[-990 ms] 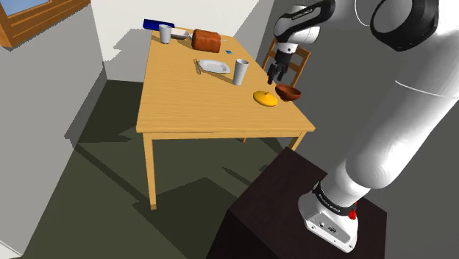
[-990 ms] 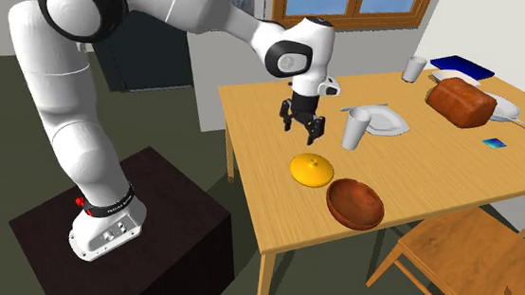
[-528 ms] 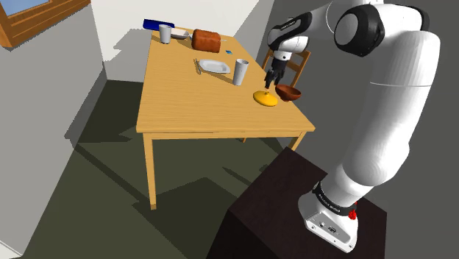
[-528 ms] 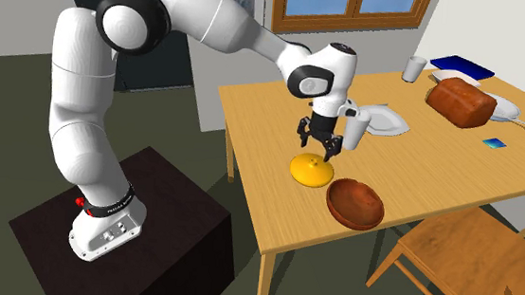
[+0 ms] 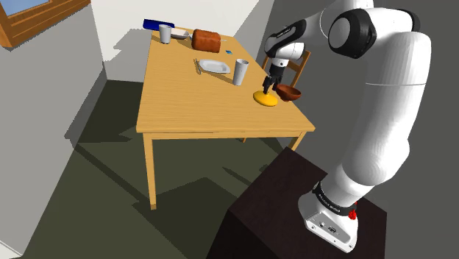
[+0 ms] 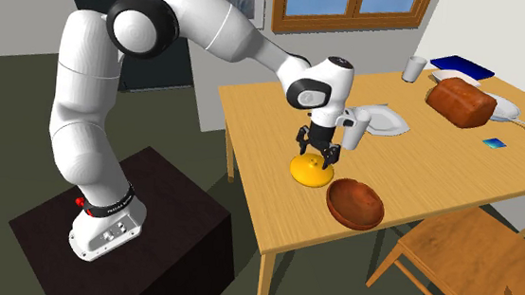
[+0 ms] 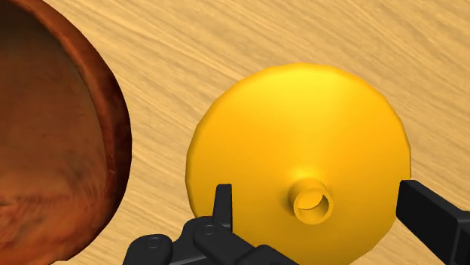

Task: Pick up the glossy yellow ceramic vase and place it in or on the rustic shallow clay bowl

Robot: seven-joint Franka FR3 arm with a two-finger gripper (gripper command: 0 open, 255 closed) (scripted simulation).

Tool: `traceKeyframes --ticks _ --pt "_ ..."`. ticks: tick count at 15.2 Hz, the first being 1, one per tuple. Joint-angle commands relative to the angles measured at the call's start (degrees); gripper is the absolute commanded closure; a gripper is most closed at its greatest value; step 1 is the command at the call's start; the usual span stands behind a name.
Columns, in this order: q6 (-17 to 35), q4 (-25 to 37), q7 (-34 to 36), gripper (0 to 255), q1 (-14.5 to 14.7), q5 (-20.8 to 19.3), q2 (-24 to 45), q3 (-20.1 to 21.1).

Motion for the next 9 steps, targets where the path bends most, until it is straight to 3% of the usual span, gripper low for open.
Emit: traceKeyframes --ticks 1,6,7,9 --pt "0.16 -0.13 -0.04 0 -0.01 0.03 0.01 0.01" --pt "0.14 -0.12 -0.04 0 -0.01 0.02 0.01 0.0" --pt "0.14 -0.12 -0.04 255 -0.01 0.02 0.01 0.0" --pt "0.14 -0.12 -0.04 255 -0.01 0.02 0.01 0.0"
